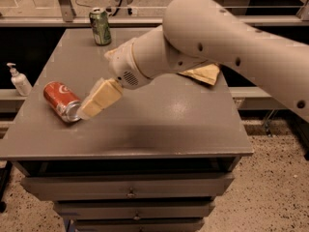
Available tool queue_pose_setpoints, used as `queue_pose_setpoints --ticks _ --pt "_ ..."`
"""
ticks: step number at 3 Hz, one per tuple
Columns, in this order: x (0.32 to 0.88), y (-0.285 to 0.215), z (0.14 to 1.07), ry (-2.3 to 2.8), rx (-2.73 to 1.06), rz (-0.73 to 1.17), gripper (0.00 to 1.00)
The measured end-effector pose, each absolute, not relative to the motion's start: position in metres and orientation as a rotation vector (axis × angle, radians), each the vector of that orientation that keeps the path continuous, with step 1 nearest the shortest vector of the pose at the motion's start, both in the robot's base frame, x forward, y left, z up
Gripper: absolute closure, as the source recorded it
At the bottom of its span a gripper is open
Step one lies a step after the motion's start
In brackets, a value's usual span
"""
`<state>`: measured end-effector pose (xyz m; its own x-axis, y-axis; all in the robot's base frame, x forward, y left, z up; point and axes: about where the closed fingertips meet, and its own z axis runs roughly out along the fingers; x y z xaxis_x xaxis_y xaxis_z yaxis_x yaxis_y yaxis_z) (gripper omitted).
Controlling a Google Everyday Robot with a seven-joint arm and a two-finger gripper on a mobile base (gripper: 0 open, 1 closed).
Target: Move coke can near green can
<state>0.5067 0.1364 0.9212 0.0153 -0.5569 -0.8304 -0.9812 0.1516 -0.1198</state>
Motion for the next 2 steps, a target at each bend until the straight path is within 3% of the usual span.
queue_pose_setpoints --ticks 2 --pt "0.527 0.196 0.909 1.625 -1.443 0.601 0.00"
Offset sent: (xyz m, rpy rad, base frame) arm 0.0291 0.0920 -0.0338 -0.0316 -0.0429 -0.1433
